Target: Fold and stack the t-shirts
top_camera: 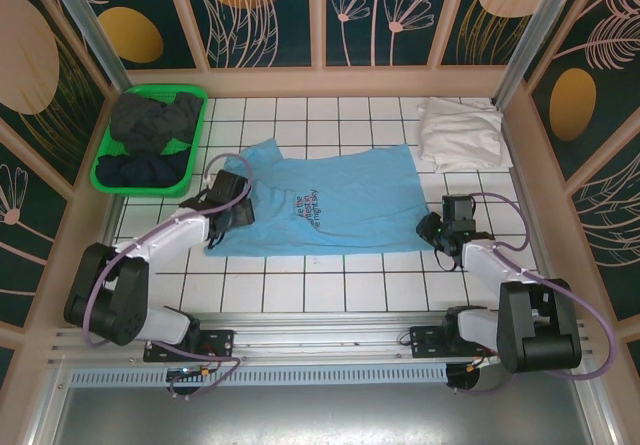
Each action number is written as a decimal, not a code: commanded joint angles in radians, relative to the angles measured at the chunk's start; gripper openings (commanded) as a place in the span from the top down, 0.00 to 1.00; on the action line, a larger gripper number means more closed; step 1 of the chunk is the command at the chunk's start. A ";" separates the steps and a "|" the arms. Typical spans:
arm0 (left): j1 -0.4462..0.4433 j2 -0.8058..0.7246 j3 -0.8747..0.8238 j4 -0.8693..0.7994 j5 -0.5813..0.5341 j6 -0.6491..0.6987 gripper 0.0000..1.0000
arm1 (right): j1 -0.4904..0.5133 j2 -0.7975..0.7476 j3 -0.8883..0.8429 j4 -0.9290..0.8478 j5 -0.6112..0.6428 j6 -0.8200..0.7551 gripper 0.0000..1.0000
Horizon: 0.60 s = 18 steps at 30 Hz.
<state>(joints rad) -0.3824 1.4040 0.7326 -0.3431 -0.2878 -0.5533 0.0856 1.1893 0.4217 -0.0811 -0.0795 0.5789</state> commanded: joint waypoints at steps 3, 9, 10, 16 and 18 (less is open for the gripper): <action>-0.001 -0.038 -0.117 0.001 0.077 -0.104 0.55 | -0.009 0.045 0.036 -0.014 0.022 -0.036 0.70; 0.021 -0.056 -0.160 -0.018 0.047 -0.127 0.85 | -0.015 0.126 0.046 -0.004 0.051 -0.019 0.71; 0.033 -0.067 -0.170 -0.021 0.043 -0.126 0.88 | -0.023 0.131 0.047 -0.010 0.060 -0.013 0.71; 0.072 -0.162 -0.194 -0.035 -0.003 -0.151 1.00 | -0.069 0.106 0.038 -0.044 0.067 -0.004 0.72; 0.073 -0.175 -0.194 -0.048 -0.024 -0.156 1.00 | -0.070 0.077 0.043 -0.061 0.057 -0.007 0.72</action>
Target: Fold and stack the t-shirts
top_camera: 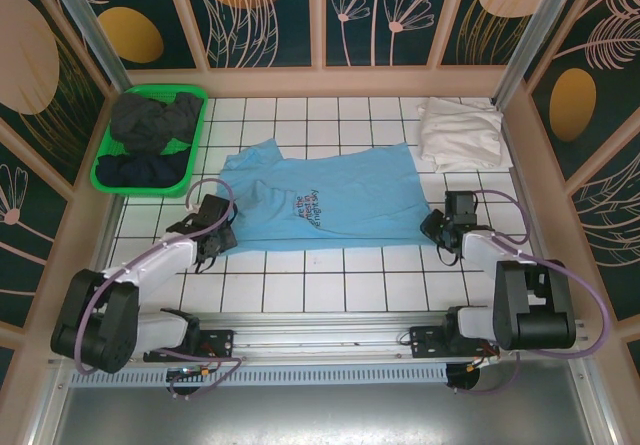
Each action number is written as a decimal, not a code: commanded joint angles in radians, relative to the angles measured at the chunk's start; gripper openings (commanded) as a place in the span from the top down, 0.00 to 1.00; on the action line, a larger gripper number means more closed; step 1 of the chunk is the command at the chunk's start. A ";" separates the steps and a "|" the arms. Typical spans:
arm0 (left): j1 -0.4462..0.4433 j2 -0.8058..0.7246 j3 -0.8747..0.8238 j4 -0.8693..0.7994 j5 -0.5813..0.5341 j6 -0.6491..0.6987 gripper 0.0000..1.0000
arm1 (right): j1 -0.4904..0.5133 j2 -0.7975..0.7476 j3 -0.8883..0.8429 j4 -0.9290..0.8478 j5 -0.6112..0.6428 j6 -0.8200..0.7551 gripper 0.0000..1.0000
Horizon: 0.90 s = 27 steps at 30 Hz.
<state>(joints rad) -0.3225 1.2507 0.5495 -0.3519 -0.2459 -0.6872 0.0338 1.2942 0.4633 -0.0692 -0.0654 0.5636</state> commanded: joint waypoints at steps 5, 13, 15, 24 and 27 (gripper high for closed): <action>0.014 -0.043 0.018 -0.050 -0.025 -0.022 0.72 | 0.052 -0.121 0.055 -0.118 0.036 0.020 0.72; 0.014 -0.043 0.112 0.139 0.158 0.060 0.30 | 0.168 0.090 0.193 -0.087 0.073 -0.028 0.71; 0.012 0.045 0.166 0.196 0.217 0.077 0.30 | 0.170 0.144 0.214 -0.083 0.076 -0.035 0.71; 0.021 0.373 0.360 0.223 0.167 0.131 0.27 | 0.137 0.285 0.279 -0.102 0.163 -0.056 0.82; 0.039 0.388 0.342 0.233 0.128 0.133 0.24 | 0.123 0.274 0.272 -0.115 0.176 -0.044 0.92</action>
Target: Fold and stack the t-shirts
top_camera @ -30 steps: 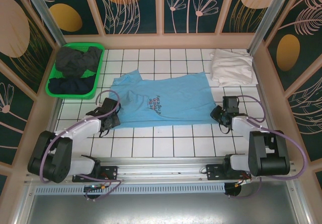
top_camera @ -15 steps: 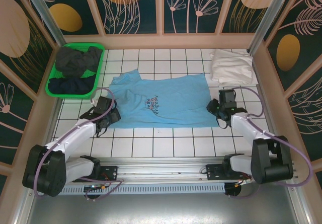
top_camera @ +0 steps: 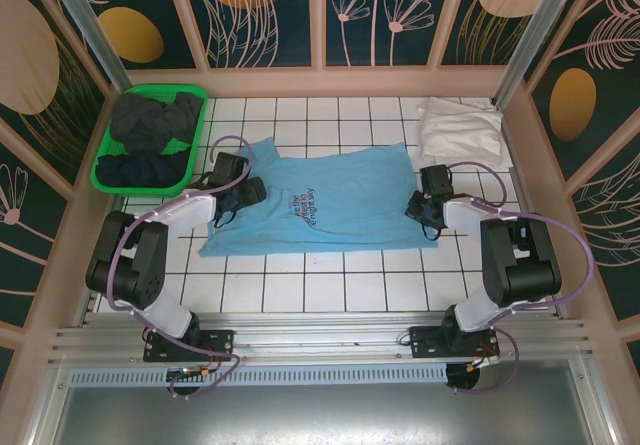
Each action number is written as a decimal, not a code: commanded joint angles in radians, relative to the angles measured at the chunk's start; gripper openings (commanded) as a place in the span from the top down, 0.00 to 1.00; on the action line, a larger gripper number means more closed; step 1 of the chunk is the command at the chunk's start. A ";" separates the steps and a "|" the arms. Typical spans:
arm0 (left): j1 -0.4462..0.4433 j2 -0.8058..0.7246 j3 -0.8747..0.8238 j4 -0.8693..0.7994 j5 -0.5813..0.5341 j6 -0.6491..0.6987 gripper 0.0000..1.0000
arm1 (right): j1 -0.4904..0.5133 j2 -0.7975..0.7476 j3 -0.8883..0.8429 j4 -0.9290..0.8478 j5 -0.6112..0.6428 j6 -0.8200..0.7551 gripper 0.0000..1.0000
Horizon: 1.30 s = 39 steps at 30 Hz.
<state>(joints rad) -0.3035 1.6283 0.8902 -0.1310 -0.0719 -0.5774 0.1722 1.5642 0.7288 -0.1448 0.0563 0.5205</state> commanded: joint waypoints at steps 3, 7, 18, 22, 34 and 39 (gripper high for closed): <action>0.033 0.031 -0.008 0.019 -0.064 0.028 0.23 | -0.021 -0.032 0.003 -0.057 0.071 0.010 0.99; 0.044 0.063 -0.009 0.034 -0.063 0.028 0.22 | -0.028 -0.080 -0.008 -0.062 0.076 0.021 1.00; 0.053 0.134 0.016 0.036 -0.075 0.044 0.19 | -0.053 -0.154 -0.048 -0.050 0.072 0.033 1.00; 0.055 0.130 0.031 0.014 -0.111 0.054 0.18 | -0.071 -0.167 -0.060 -0.054 0.098 0.031 1.00; 0.070 0.154 0.015 0.043 -0.121 0.060 0.17 | -0.124 -0.072 -0.046 0.114 -0.024 0.017 1.00; 0.069 0.102 0.060 -0.012 -0.128 0.076 0.17 | -0.115 -0.117 0.002 0.029 0.004 -0.008 0.80</action>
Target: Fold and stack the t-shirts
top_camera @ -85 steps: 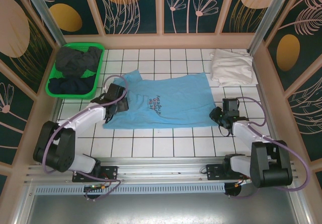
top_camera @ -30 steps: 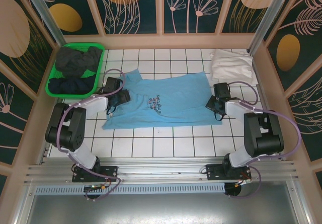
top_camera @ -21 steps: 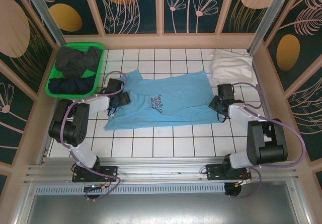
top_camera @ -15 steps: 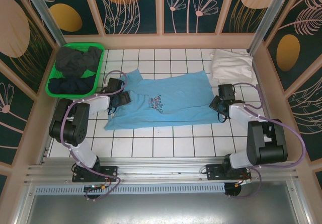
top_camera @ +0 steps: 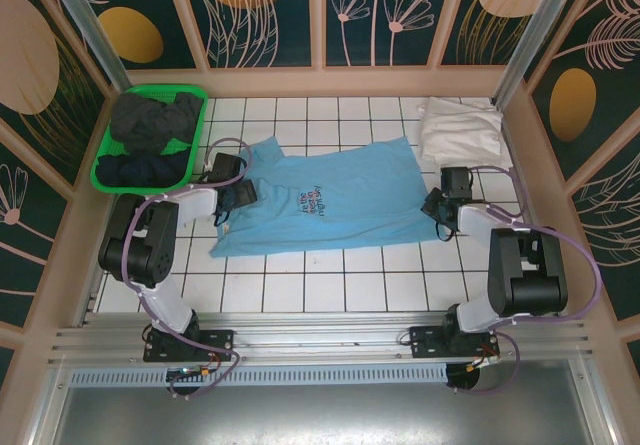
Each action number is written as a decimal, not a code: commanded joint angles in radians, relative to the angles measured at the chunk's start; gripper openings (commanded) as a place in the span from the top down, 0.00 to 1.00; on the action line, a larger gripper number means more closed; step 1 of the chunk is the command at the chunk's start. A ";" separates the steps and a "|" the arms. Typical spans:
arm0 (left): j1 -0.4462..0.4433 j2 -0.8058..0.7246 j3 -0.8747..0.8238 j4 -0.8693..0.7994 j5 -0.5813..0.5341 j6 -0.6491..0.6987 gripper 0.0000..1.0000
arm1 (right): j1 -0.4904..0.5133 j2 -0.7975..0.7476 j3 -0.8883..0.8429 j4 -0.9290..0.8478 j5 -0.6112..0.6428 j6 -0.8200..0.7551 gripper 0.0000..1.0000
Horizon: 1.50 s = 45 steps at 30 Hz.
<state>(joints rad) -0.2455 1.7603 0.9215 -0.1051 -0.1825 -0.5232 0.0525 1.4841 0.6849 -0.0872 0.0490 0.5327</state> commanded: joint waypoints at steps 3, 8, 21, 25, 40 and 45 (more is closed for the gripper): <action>0.010 -0.125 0.020 -0.054 0.000 0.029 0.17 | 0.018 -0.117 0.037 -0.088 0.048 -0.023 0.69; -0.043 -0.235 -0.024 0.012 0.139 0.025 0.16 | 0.115 -0.206 -0.067 -0.107 0.037 0.029 0.65; -0.004 0.087 0.100 0.104 0.248 0.015 0.27 | 0.180 -0.118 -0.180 -0.084 0.039 0.143 0.64; 0.024 0.097 0.119 0.083 0.183 0.022 0.28 | 0.159 -0.135 -0.206 -0.095 0.043 0.165 0.58; 0.004 0.032 0.153 0.022 0.183 0.099 0.31 | 0.132 -0.210 -0.201 -0.115 0.017 0.148 0.44; -0.077 0.030 0.184 -0.050 0.154 0.179 0.32 | 0.130 -0.182 -0.177 -0.106 0.016 0.133 0.43</action>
<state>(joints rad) -0.2886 1.7931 1.0779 -0.0944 -0.0162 -0.4114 0.1928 1.2804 0.4904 -0.1516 0.0582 0.6830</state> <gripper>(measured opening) 0.688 0.567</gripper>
